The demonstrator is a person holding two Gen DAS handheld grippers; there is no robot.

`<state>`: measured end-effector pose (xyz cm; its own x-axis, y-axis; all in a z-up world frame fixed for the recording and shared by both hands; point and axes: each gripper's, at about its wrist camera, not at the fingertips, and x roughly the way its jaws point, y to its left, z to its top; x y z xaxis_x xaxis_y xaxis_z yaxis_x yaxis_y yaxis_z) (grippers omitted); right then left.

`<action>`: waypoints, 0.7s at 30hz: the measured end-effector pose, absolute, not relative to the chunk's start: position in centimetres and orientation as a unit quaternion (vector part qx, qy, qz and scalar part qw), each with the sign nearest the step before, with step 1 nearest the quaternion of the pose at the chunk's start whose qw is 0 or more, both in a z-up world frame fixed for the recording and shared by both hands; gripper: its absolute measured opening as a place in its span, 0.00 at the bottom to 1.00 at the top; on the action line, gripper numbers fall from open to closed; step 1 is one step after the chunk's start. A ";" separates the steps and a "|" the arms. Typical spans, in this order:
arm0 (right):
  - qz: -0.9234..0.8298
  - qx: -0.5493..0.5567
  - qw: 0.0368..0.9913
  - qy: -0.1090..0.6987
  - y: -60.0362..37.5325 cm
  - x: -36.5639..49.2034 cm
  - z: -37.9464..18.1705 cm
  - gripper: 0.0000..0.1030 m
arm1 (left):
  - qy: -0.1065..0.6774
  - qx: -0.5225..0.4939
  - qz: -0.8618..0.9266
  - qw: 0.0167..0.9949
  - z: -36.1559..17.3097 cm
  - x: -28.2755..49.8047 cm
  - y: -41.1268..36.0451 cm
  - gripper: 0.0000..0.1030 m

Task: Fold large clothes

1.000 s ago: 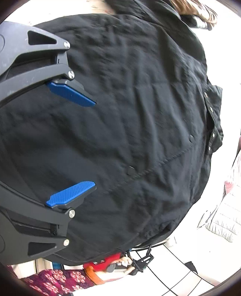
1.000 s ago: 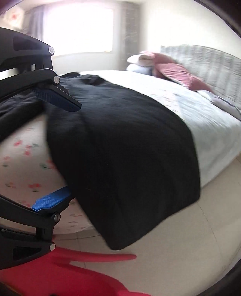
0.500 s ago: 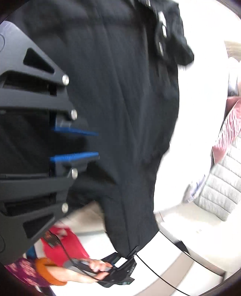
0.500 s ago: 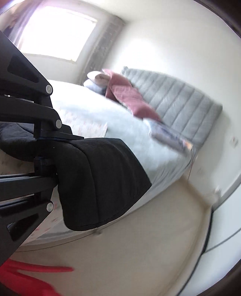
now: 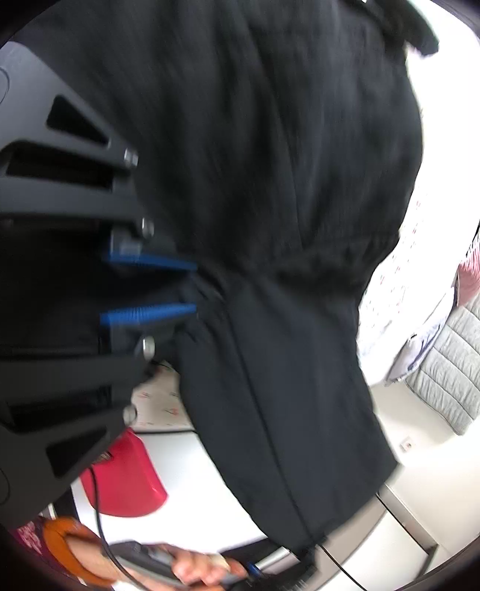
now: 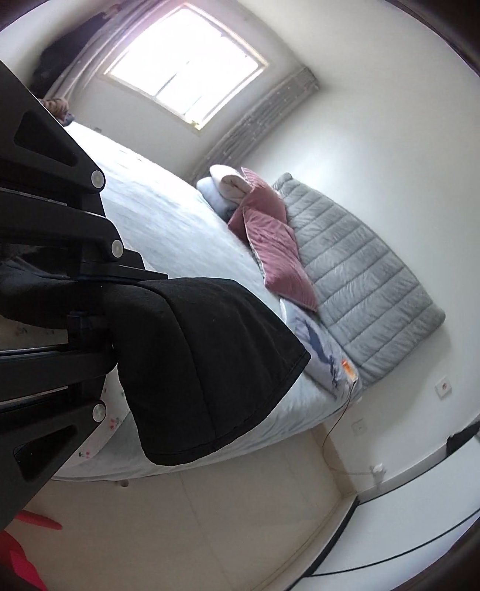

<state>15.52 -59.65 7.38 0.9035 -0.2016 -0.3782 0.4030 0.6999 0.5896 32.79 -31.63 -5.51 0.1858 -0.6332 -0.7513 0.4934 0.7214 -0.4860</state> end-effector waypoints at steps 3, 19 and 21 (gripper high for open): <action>-0.134 0.307 0.932 0.138 -56.2 16.5 10.6 0.10 | 0.497 -0.051 -0.346 0.794 -3.0 31.5 -27.8 0.69; 0.145 0.017 0.926 0.347 -28.1 25.1 12.7 0.51 | 0.452 -0.121 -0.256 0.846 1.7 31.8 -3.9 0.79; 0.199 0.017 0.899 0.389 -26.7 24.8 11.5 0.58 | 0.458 -0.128 -0.249 0.844 0.7 31.7 -2.4 0.79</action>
<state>24.79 -26.72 11.49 0.6175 0.3710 -0.6935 -0.3452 0.9201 0.1848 31.67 -2.39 0.68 0.4566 -0.5373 -0.7091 0.3019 0.8433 -0.4446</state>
